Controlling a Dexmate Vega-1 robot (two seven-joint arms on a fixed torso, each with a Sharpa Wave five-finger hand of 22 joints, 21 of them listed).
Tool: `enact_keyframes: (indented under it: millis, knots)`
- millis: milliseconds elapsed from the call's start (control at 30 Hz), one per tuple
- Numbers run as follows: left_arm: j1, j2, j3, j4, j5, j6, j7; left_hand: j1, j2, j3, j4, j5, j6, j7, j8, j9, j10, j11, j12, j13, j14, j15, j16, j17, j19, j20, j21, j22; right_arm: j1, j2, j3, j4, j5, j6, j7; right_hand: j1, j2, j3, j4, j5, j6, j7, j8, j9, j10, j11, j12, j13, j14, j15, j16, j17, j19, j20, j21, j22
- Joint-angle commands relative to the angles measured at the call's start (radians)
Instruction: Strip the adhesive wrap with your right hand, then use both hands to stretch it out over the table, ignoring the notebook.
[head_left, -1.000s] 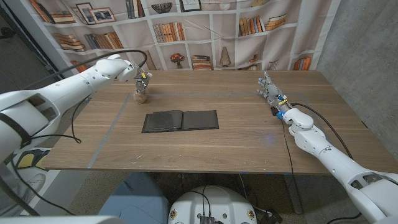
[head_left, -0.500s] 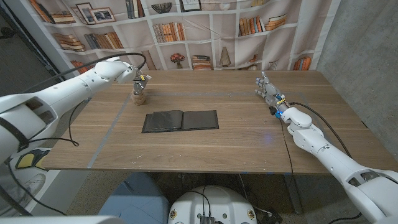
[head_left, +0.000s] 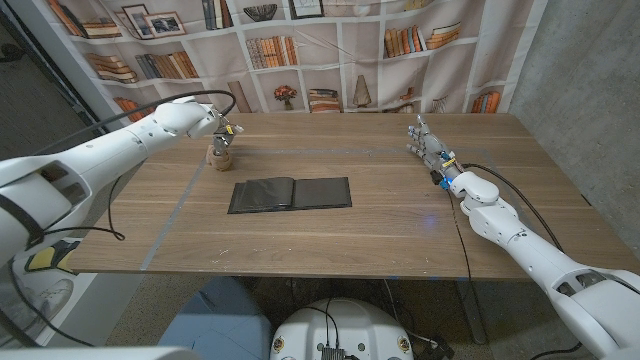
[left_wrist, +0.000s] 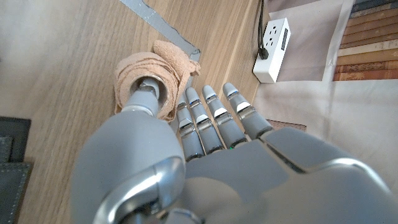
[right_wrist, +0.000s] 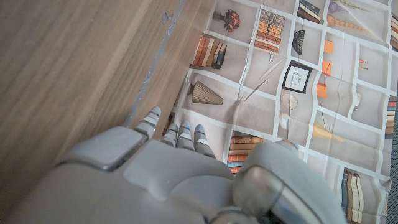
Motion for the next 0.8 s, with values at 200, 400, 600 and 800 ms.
enact_keyframes:
  millis: [200, 400, 600, 800]
  knots:
    - [0.014, -0.008, 0.003, -0.027, 0.052, 0.014, -0.055, -0.024, -0.028, 0.000, 0.008, 0.001, -0.049, 0.001, -0.028, 0.003, -0.073, 0.009, -0.037, 0.010, -0.079, 0.025, -0.023, 0.006, -0.049, 0.019, -0.008, 0.009, 0.007, 0.002, -0.007, 0.006, 0.002, -0.010, 0.016, 0.001, 0.006, 0.002, -0.002, -0.001, 0.000, 0.000, -0.001, 0.001, -0.003, -0.004, 0.000, 0.002, -0.022, -0.007, -0.002, 0.002, 0.003, 0.001, 0.000, 0.003]
    - [0.017, -0.014, 0.009, -0.032, 0.085, 0.038, -0.079, -0.026, -0.027, 0.004, 0.006, 0.004, -0.084, -0.006, -0.045, 0.003, -0.103, 0.013, -0.052, 0.012, -0.115, 0.035, -0.029, 0.006, -0.070, 0.028, -0.012, 0.010, 0.018, 0.007, -0.011, 0.022, 0.002, -0.008, 0.030, 0.001, 0.006, 0.002, -0.002, -0.001, 0.000, 0.000, -0.001, 0.001, -0.002, -0.006, 0.000, 0.002, -0.022, -0.009, -0.002, 0.002, 0.002, 0.002, 0.000, 0.003]
    - [0.019, -0.015, 0.009, -0.031, 0.096, 0.042, -0.080, -0.003, -0.013, 0.017, -0.004, 0.006, -0.107, -0.014, -0.055, 0.004, -0.115, 0.013, -0.058, 0.014, -0.147, 0.040, -0.030, 0.006, -0.082, 0.030, -0.012, 0.011, 0.023, 0.007, -0.011, 0.027, 0.002, -0.009, 0.034, 0.001, 0.007, 0.002, -0.003, -0.001, 0.001, -0.001, -0.001, 0.001, -0.002, -0.004, 0.000, 0.002, -0.021, -0.008, -0.002, 0.002, 0.002, 0.001, 0.000, 0.003]
    - [0.018, -0.023, 0.021, -0.020, 0.117, 0.042, -0.079, 0.025, 0.002, 0.027, -0.014, 0.007, -0.112, -0.019, -0.056, 0.005, -0.117, 0.011, -0.059, 0.016, -0.157, 0.036, -0.025, 0.007, -0.086, 0.030, -0.011, 0.012, 0.027, 0.007, -0.012, 0.035, 0.003, -0.009, 0.043, 0.001, 0.007, 0.003, -0.003, -0.001, 0.001, -0.002, -0.001, 0.001, -0.002, -0.004, 0.000, 0.002, -0.021, -0.008, -0.002, 0.002, 0.003, 0.001, 0.000, 0.003]
